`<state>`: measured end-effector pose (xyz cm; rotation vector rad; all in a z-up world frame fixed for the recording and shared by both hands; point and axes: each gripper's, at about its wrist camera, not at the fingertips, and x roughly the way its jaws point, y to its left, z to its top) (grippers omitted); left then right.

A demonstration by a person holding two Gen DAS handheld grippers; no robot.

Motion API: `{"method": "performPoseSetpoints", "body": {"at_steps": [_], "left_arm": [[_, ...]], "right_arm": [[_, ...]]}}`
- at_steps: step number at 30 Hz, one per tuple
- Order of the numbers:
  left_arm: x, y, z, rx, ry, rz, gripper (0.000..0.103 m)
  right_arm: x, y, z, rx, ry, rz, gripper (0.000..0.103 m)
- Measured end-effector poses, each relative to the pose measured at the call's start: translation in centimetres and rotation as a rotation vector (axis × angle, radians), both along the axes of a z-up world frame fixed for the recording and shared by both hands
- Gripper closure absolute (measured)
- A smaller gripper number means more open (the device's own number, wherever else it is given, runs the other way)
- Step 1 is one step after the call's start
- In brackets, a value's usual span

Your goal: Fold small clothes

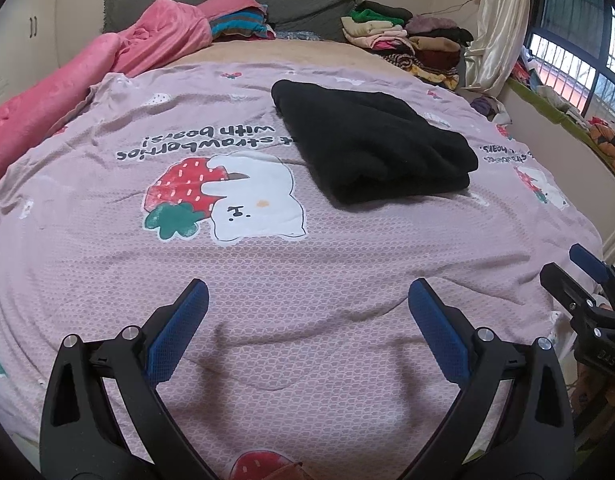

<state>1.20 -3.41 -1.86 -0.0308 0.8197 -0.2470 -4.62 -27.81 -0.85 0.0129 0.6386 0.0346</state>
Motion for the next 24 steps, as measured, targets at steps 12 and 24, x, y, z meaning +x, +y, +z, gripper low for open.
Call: {"method": "performPoseSetpoints", "body": {"at_steps": [12, 24], "left_arm": [[0.09, 0.20, -0.03, 0.009, 0.004, 0.016, 0.009], [0.13, 0.39, -0.06, 0.014, 0.005, 0.023, 0.009]], "right_arm": [[0.14, 0.19, -0.08, -0.006, 0.006, -0.002, 0.004], [0.13, 0.22, -0.14, -0.005, 0.007, 0.000, 0.004]]}}
